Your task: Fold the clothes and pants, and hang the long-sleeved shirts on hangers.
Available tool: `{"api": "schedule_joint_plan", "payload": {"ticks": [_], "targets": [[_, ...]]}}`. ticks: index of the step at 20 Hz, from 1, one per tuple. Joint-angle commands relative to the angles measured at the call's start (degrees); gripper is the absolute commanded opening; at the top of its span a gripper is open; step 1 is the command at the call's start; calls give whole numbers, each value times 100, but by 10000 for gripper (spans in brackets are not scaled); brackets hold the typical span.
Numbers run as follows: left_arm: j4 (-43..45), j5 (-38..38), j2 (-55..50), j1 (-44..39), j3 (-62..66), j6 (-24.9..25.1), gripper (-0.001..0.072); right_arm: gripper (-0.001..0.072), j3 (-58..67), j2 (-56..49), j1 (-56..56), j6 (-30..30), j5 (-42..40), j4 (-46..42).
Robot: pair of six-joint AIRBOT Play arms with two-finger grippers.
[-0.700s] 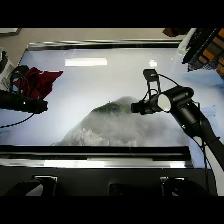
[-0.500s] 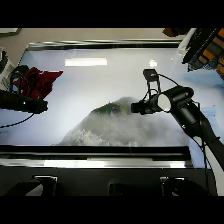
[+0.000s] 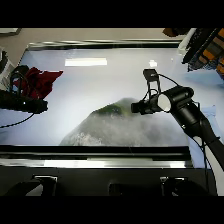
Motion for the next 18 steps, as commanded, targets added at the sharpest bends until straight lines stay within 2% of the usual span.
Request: {"api": "schedule_joint_plan", "payload": {"ticks": [1,6,7,8,9,11,13,17,18], "targets": [[0,46,-7,-2,-2,0,16,34,7,-4,4,2,0,7],[0,46,-9,-4,-4,0,17,34,7,-4,4,2,0,7],[61,186,-24,-2,-7,-7,84,34,7,-4,4,2,0,7],[243,393,-57,9,-20,-203,396,34,7,-4,4,2,-2,7],[599,511,-127,11,-26,-710,720,34,7,-4,4,2,0,7],[1808,835,-413,48,-31,-1775,720,34,7,-4,4,2,0,7],[2260,1401,-990,358,-11,-2009,720,34,7,-4,4,2,0,7],[2251,2337,-2649,1082,476,-2627,720,34,7,-4,4,2,0,7],[2253,2599,-3001,1196,643,-2625,720,34,7,-4,4,2,0,7]]}}
